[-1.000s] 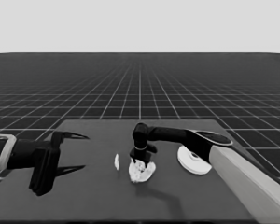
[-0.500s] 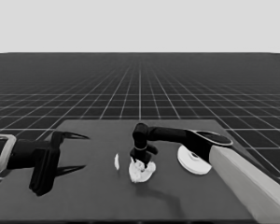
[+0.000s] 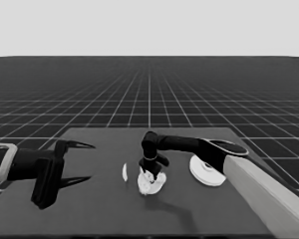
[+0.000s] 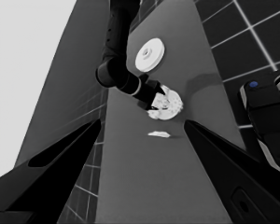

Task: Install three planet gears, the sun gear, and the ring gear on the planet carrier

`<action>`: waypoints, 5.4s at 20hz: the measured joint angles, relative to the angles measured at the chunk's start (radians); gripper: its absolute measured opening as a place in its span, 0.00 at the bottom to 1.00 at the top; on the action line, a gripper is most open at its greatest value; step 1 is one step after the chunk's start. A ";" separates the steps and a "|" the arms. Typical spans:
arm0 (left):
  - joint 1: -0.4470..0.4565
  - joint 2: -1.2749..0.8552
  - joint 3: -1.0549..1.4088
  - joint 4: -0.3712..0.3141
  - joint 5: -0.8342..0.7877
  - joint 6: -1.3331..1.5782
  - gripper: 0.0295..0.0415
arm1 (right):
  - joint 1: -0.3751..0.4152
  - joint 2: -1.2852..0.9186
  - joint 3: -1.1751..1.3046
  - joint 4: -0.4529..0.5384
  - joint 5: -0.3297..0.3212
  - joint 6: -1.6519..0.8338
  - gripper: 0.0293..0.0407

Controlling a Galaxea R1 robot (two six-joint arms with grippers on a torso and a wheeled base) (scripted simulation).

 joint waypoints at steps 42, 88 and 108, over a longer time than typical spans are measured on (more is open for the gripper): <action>0.000 0.000 0.000 0.000 0.000 0.000 0.75 | 0.000 0.000 0.000 0.000 0.000 0.411 0.79; 0.000 0.000 0.000 0.000 0.000 0.000 0.75 | 0.008 -0.596 -0.101 0.102 0.163 -1.328 0.81; 0.000 0.000 0.000 0.000 0.000 0.000 0.75 | 0.187 -0.656 0.022 0.203 0.014 -1.281 0.49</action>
